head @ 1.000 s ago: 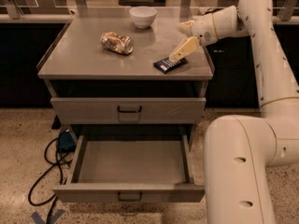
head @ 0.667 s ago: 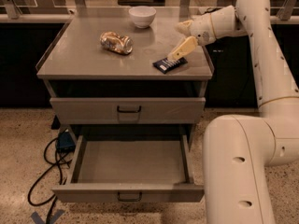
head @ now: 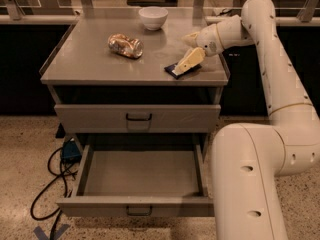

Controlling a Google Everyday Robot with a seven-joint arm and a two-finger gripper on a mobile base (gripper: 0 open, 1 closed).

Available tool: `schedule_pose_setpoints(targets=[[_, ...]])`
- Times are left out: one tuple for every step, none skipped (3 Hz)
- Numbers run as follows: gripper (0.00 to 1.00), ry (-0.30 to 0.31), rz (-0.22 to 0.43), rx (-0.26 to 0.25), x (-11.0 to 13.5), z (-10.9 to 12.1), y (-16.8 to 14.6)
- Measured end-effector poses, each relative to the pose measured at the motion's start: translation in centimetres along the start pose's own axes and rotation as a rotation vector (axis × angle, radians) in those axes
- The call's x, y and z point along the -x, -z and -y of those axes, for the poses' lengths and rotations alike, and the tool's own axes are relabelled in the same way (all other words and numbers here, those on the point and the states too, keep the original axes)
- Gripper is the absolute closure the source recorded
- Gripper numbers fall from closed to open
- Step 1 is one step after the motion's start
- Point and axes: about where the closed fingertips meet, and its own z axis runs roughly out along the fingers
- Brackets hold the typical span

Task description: Place rxbar blueberry into middle drawer

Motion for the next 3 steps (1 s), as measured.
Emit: schedule_pose_setpoints(targets=[[0.0, -0.001, -0.034, -0.049, -1.82, 0.96, 1.03], [0.0, -0.004, -0.013, -0.033, -2.15, 0.79, 0.4], [0.0, -0.005, -0.013, -0.033, -2.15, 0.79, 0.4]])
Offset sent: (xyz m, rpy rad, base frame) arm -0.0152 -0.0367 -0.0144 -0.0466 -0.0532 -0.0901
